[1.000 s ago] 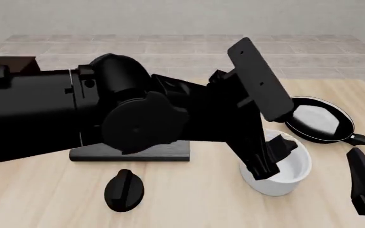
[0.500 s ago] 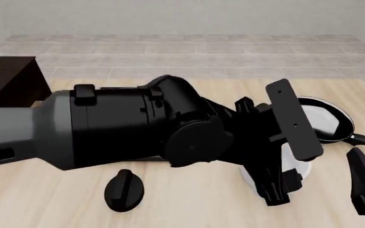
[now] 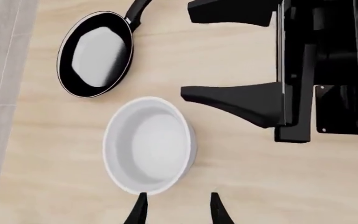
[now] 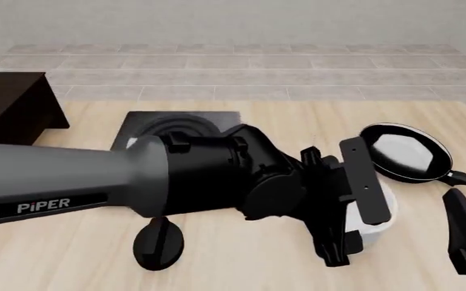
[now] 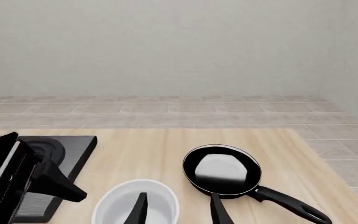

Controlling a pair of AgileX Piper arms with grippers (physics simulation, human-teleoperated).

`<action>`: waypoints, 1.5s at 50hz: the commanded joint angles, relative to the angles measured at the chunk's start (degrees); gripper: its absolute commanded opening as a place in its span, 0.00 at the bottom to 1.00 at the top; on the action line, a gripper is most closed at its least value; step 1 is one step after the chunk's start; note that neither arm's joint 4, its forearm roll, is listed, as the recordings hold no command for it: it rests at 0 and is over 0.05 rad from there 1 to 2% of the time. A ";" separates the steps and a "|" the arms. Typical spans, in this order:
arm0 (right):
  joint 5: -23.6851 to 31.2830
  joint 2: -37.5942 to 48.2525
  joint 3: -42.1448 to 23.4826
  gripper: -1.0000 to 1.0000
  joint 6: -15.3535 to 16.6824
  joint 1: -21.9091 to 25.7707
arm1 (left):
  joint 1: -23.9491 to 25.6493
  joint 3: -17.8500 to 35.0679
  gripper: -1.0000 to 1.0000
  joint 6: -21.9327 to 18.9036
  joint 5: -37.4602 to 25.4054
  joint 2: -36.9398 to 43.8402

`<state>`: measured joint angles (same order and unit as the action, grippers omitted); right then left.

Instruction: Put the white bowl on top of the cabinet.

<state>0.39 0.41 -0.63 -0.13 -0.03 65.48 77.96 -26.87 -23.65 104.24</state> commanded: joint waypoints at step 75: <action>-0.06 -0.06 0.13 1.00 0.02 0.02 | -4.80 2.78 1.00 -16.97 5.13 12.80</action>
<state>0.34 0.36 -0.51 -0.12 -0.02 61.40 80.26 -41.47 -19.59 116.07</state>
